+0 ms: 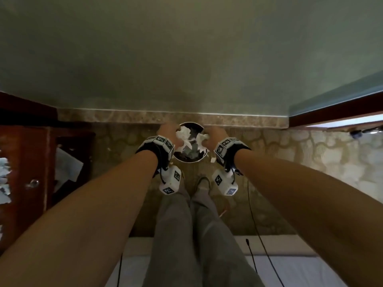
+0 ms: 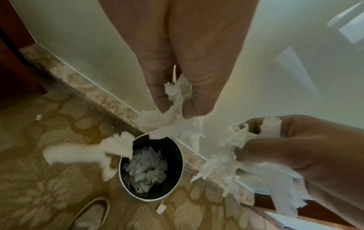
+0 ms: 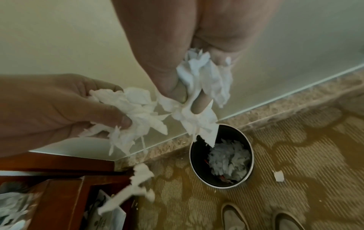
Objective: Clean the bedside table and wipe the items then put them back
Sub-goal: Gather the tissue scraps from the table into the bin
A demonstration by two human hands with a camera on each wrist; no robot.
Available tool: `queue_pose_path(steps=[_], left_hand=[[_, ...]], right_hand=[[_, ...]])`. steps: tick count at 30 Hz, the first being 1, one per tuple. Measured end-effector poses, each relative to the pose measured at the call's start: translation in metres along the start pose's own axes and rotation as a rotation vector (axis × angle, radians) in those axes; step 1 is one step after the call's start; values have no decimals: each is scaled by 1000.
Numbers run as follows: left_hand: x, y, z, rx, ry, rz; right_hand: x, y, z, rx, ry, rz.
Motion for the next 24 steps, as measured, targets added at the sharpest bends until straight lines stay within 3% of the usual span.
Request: queue_pose_path(steps=[5,14,24], left_hand=[[-79,-61,44,-21,23,79],[-185,-141,110,148,100,22],[-217,-194,119,188,72,156]], right_hand=[[-73,-43,-31,-67,-68,16],[-182,-123,-65,-191,-143,35],[-219,-159,-84,-219,-127,104]])
Point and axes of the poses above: each hand's wrist, its own x-axis away from the middle knuckle, its own y-axis out of the back of the hand, z = x × y, the point moved 9 cm from there along -x, towards the middle knuckle, and after that the axes turned 9 degrees about -y, right-handed, at the moved point
